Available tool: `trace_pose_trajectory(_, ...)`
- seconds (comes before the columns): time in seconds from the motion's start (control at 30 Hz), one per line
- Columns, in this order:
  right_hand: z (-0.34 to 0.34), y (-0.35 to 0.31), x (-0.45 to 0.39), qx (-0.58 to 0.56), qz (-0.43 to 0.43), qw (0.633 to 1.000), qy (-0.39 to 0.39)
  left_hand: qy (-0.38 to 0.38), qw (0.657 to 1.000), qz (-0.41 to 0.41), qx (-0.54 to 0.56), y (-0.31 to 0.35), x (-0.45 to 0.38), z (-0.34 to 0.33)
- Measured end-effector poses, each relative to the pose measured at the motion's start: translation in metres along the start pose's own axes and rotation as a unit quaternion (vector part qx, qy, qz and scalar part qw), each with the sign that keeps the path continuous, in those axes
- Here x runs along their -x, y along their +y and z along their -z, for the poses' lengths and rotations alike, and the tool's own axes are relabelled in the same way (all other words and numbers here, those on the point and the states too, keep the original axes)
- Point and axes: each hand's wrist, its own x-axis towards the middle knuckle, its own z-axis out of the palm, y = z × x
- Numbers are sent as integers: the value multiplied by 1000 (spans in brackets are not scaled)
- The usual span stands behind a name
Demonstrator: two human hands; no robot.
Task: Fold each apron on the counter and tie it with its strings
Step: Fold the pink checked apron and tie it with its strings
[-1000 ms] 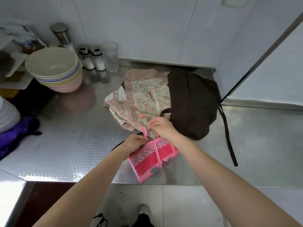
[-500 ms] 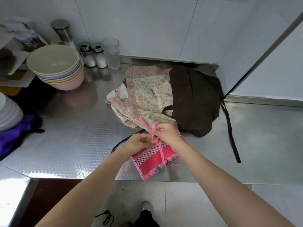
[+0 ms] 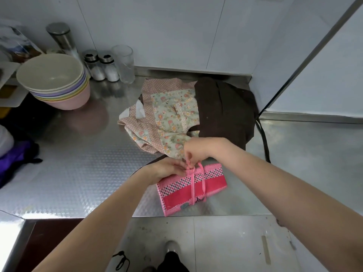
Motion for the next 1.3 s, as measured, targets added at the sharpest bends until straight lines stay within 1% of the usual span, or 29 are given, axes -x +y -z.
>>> trace_pose_trajectory(0.03, 0, -8, -1, 82, 0, 997, 15, -7, 1000, 11, 17, 1, -2, -1)
trace_pose_trajectory(0.07, -1, -15, -3, 141, -5, 989, 42, -11, 999, 22, 42, 1, -3, -2)
trace_pose_trajectory(0.13, -6, -21, -7, 199, -3, 977, 75, 0, 995, 33, 93, 4, -4, -4)
trace_pose_trajectory(0.2, -10, -17, -6, 209, -3, 973, 102, 23, 990, 39, 133, 3, -7, -3)
trace_pose_trajectory(0.27, -12, -11, -3, 252, 15, 958, 135, 35, 984, 47, 171, 0, -11, 0)
trace_pose_trajectory(0.37, -21, -9, -2, 249, 26, 952, 178, 34, 981, 47, 182, 7, -10, -2)
trace_pose_trajectory(0.4, -25, -8, -4, 235, 27, 954, 186, 34, 981, 50, 185, 10, -8, -3)
trace_pose_trajectory(0.47, -30, -4, -8, 165, 11, 967, 193, 27, 979, 52, 195, 11, -8, -1)
trace_pose_trajectory(0.57, -34, 1, -8, 99, 29, 976, 194, 19, 977, 54, 206, 11, -8, 7)
trace_pose_trajectory(0.63, -37, 3, -5, 69, 46, 975, 204, 33, 978, 68, 195, 12, -8, 9)
trace_pose_trajectory(0.73, -38, 7, -1, 13, 64, 974, 216, 89, 982, 85, 144, 17, -9, 5)
trace_pose_trajectory(0.83, -36, 8, 2, -45, 73, 981, 173, 154, 982, 88, 58, 23, -13, -2)
trace_pose_trajectory(0.97, -36, 7, 13, -176, 93, 973, 117, 187, 978, 94, -24, 23, -16, -8)
trace_pose_trajectory(1.07, -34, 8, 23, -231, 83, 965, 93, 187, 973, 100, -89, 25, -15, -13)
trace_pose_trajectory(1.17, -34, 10, 30, -288, 65, 954, 59, 190, 970, 108, -108, 24, -12, -14)
trace_pose_trajectory(1.23, -37, 10, 34, -320, 69, 944, 25, 210, 965, 113, -110, 16, -12, -11)
trace_pose_trajectory(1.3, -43, 12, 32, -355, 61, 933, 26, 235, 965, 108, -52, 8, -12, -6)
